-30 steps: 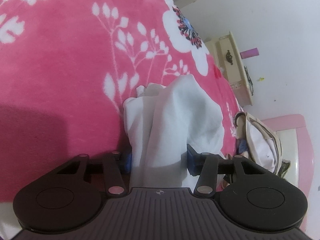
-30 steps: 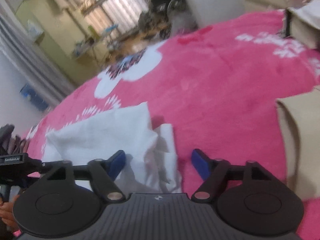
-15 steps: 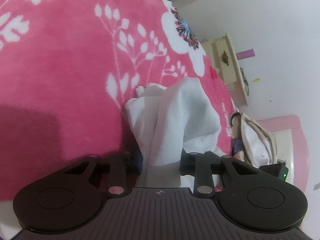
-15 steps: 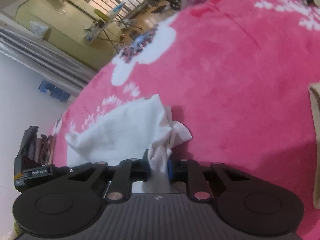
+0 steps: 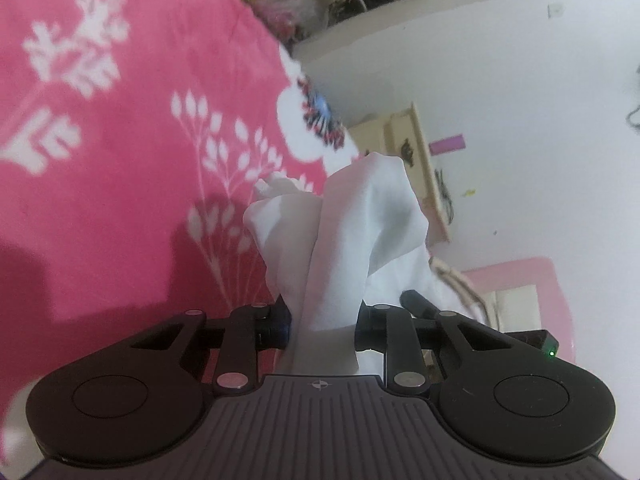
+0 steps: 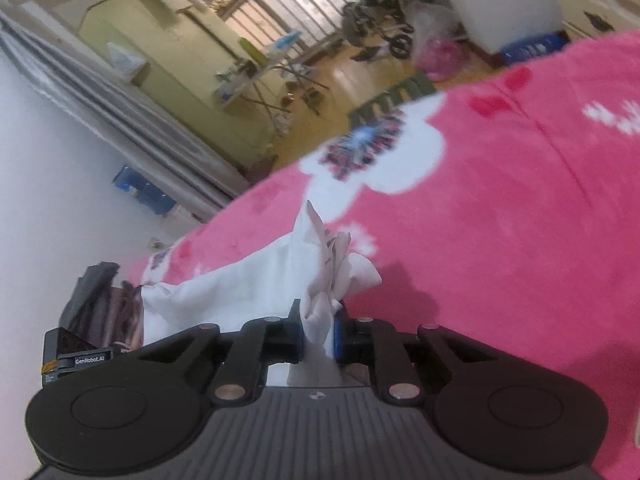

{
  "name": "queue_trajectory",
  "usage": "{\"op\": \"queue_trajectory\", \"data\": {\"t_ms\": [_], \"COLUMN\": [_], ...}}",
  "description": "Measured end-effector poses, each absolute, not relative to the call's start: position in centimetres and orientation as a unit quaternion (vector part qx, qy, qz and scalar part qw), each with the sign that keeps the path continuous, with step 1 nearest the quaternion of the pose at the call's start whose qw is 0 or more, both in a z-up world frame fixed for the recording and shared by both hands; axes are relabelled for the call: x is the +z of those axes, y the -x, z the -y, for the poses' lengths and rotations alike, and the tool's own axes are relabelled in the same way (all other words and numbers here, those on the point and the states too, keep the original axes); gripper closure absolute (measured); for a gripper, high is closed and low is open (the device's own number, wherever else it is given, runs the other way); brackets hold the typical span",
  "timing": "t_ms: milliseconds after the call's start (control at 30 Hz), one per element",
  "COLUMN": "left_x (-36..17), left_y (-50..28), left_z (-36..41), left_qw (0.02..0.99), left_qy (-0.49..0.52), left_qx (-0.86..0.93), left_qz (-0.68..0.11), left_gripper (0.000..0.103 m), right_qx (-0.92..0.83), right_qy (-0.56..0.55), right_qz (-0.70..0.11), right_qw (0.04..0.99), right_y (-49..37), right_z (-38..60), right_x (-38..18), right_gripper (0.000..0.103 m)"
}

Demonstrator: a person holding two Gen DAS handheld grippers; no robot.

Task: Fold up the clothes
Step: 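Lift the shirt bundle with both grippers and place it atop the clothes stack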

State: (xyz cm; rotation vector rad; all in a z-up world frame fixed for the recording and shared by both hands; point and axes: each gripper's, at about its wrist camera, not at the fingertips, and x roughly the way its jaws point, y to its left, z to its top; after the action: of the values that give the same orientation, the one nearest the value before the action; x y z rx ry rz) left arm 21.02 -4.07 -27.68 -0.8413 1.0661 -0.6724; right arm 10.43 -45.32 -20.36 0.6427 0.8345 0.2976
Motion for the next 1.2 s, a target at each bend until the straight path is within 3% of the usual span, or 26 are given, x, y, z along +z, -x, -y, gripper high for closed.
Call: {"op": "queue_trajectory", "data": {"t_ms": [267, 633, 800, 967, 1067, 1133, 1200], "left_x": [-21.5, -11.6, -12.2, -16.3, -19.8, -20.7, -20.2], "left_y": [-20.1, -15.7, -13.9, -12.9, -12.3, -11.6, -11.4], "left_z": [-2.7, -22.8, -30.3, -34.6, -36.0, -36.5, -36.6], "left_qw": [0.767, 0.856, 0.861, 0.858, 0.840, 0.829, 0.832], "left_qy": [0.401, 0.452, 0.483, 0.490, 0.518, 0.543, 0.538], "left_qx": [-0.272, -0.106, -0.010, 0.069, 0.096, 0.079, 0.072], "left_qz": [-0.421, -0.227, -0.158, -0.137, -0.131, -0.112, -0.110], "left_gripper": [0.079, 0.079, 0.079, 0.077, 0.076, 0.074, 0.070], "right_qx": [0.231, 0.446, 0.514, 0.508, 0.472, 0.467, 0.475], "right_qy": [-0.292, -0.254, -0.178, -0.117, -0.061, -0.029, -0.035], "right_qz": [-0.364, -0.323, -0.316, -0.315, -0.339, -0.319, -0.285], "right_qw": [0.854, 0.795, 0.778, 0.793, 0.811, 0.824, 0.832], "right_y": [-16.1, -31.3, -36.0, -38.0, -38.1, -37.5, -37.0], "right_z": [38.3, 12.0, -3.5, -14.7, -18.7, -18.9, -18.0], "right_x": [-14.8, -4.6, -2.7, -5.6, -9.4, -10.4, -10.6], "right_gripper": [0.089, 0.090, 0.090, 0.089, 0.069, 0.049, 0.047]}}
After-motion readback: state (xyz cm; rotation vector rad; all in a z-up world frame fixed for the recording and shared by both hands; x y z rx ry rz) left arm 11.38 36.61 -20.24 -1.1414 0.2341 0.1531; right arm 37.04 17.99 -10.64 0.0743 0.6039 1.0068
